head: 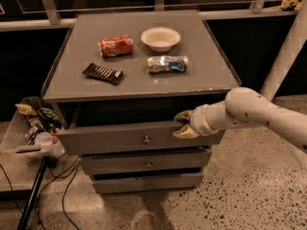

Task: Open top drawer

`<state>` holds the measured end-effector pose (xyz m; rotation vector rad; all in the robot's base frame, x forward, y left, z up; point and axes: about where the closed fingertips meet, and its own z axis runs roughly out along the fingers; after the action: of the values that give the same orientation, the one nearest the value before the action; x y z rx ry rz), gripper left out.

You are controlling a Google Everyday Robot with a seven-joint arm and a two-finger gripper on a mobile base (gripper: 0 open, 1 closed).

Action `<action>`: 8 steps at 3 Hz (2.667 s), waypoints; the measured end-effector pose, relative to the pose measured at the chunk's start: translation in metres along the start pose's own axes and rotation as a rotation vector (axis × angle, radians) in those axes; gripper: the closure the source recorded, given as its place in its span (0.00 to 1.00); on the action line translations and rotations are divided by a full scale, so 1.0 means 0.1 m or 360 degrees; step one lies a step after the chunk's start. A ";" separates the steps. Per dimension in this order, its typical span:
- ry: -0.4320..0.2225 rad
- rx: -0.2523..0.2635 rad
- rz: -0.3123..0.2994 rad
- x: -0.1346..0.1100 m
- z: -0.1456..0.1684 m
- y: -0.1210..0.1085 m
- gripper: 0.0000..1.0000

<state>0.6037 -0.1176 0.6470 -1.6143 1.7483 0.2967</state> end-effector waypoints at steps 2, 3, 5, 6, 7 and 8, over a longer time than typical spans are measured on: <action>-0.0007 0.0010 0.0011 0.03 -0.06 0.09 1.00; -0.0008 0.0011 0.0011 0.02 -0.07 0.09 1.00; -0.0013 0.0018 0.0027 0.04 -0.10 0.17 0.88; -0.0013 0.0018 0.0027 0.04 -0.10 0.17 0.69; -0.0013 0.0018 0.0027 0.04 -0.10 0.17 0.46; -0.0013 0.0018 0.0027 0.04 -0.10 0.17 0.22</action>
Offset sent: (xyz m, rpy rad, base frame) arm -0.2835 -0.1061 -0.0619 0.1493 0.0129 -0.1888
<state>0.5845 -0.1236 0.6464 -1.5890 1.7549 0.3008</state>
